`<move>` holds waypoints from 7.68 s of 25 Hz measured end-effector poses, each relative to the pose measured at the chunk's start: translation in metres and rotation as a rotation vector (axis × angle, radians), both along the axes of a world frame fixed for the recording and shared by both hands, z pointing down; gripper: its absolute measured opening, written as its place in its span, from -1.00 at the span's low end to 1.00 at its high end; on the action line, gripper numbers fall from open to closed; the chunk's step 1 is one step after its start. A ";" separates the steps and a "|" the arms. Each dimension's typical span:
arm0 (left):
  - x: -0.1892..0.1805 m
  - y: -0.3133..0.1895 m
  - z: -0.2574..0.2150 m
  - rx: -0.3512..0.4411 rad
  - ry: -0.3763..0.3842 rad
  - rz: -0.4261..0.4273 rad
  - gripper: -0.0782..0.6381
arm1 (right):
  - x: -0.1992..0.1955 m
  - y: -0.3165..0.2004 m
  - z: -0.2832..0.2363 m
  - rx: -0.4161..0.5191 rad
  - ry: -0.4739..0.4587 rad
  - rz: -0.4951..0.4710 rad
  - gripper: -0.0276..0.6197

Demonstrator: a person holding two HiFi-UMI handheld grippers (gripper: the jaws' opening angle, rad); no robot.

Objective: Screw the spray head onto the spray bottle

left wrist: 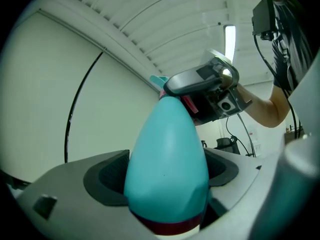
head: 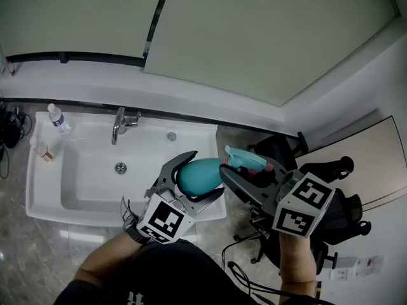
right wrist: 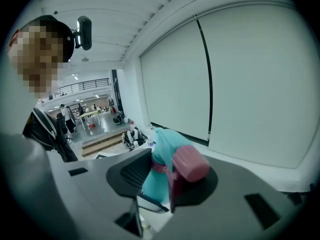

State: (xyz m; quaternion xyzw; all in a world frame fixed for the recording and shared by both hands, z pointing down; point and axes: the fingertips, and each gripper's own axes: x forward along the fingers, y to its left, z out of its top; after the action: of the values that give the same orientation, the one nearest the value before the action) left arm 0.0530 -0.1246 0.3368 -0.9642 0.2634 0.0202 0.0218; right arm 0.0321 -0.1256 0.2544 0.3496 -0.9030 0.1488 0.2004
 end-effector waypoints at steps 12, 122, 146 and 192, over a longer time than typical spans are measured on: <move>-0.002 0.003 -0.003 -0.001 0.032 0.034 0.42 | -0.001 0.003 0.001 0.017 0.012 0.006 -0.49; -0.035 0.169 -0.072 -0.388 0.362 1.429 0.42 | -0.009 0.086 -0.079 0.152 -0.930 -1.060 0.04; -0.025 0.124 -0.046 -0.373 0.293 1.083 0.42 | -0.049 0.100 -0.066 0.268 -0.558 -0.967 -0.49; -0.021 0.020 0.018 -0.086 -0.291 0.167 0.42 | -0.017 0.015 -0.008 0.188 -0.447 -0.192 -0.50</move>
State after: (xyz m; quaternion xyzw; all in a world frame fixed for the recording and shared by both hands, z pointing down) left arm 0.0318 -0.1049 0.3547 -0.9756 0.1769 -0.1293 0.0168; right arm 0.0150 -0.1110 0.2459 0.2381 -0.9638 0.1178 -0.0241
